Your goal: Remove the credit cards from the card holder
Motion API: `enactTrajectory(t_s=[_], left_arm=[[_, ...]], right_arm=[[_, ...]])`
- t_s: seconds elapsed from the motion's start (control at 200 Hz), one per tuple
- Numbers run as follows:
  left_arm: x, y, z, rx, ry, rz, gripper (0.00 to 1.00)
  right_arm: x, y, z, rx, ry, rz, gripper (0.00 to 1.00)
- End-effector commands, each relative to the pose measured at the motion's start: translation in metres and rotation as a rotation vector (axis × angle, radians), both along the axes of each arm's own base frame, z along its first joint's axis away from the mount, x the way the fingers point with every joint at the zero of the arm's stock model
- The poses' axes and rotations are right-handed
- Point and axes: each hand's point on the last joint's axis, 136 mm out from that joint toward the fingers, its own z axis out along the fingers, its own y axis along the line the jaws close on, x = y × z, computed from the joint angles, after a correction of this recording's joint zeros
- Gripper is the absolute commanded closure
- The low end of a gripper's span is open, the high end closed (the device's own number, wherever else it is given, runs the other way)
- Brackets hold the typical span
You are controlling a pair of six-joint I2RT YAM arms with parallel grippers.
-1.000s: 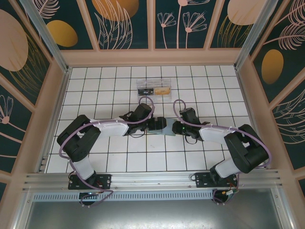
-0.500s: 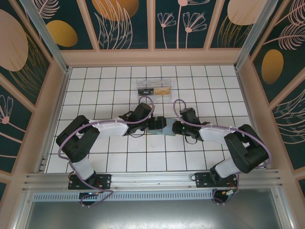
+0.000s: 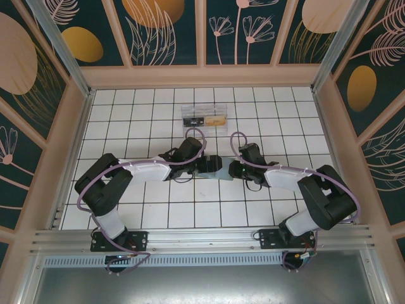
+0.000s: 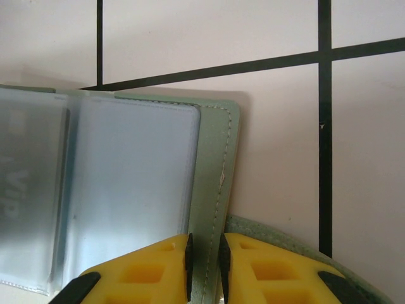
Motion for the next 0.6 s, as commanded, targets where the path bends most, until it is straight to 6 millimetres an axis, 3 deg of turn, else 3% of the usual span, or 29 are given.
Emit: enactTrajectory(t_s=[0.0, 0.03, 0.33, 0.375, 0.591], left_arm=[[0.010, 0.013, 0.005, 0.083, -0.051, 0.053, 0.07], [0.012, 0.014, 0.017, 0.073, -0.076, 0.060, 0.07], [0.007, -0.006, 0.024, -0.024, -0.059, -0.012, 0.07], [0.005, -0.006, 0.009, 0.003, -0.032, -0.015, 0.08], [0.005, -0.005, -0.003, 0.027, -0.009, -0.015, 0.08]], right_arm=[[-0.006, 0.000, -0.010, -0.005, 0.035, 0.003, 0.78], [-0.006, 0.000, -0.010, -0.005, 0.033, 0.003, 0.78], [-0.006, 0.001, -0.011, -0.004, 0.036, 0.005, 0.78], [-0.007, 0.000, -0.011, -0.006, 0.037, 0.004, 0.78], [-0.007, 0.000, -0.010, -0.009, 0.036, 0.005, 0.78]])
